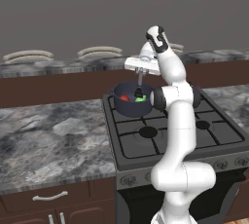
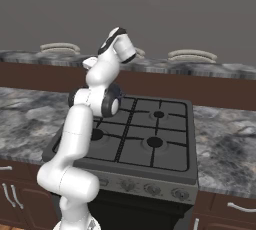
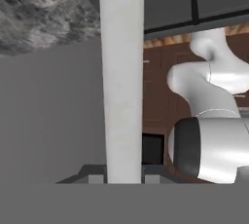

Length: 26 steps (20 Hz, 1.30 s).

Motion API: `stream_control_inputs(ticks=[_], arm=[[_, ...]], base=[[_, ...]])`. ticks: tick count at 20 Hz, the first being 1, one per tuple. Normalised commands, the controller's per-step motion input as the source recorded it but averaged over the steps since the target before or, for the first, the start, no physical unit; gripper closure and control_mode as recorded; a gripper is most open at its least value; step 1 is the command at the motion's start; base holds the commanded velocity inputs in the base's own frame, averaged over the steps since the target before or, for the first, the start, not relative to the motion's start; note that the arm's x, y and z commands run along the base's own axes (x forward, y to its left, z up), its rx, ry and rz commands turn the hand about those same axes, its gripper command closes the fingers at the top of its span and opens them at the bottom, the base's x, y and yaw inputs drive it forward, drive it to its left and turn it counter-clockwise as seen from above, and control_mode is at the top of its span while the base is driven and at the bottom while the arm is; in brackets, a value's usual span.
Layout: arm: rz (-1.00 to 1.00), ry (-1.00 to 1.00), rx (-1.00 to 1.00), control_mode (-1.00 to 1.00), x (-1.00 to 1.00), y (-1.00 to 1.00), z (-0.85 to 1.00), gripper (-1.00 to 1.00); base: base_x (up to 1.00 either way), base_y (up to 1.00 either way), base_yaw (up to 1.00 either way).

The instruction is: Put the corn and onion in the pot. Retrieve the spatula and lightly stir the vegetables in the pot.

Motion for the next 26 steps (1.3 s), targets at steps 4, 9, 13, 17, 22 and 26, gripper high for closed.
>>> stream_control_inputs(ticks=[4,9,13,17,22,26], arm=[[0.00,0.00,0.00,-1.00,0.21,0.00,-0.13,1.00],[-0.03,0.01,0.00,-1.00,-0.29,0.00,0.06,1.00],[-0.06,0.00,0.00,-1.00,-0.30,0.00,0.33,1.00],[-0.06,-0.04,0.00,-1.00,-0.10,-0.15,0.67,1.00],[-0.04,0.03,0.00,-1.00,-0.33,-0.05,0.16,1.00],[0.00,0.04,0.00,-1.00,-0.42,0.00,-0.28,1.00]], base=[[0.00,0.00,0.00],[0.00,0.00,0.00],[0.00,0.00,0.00],[0.00,0.00,0.00],[0.00,0.00,0.00],[0.00,0.00,0.00]])
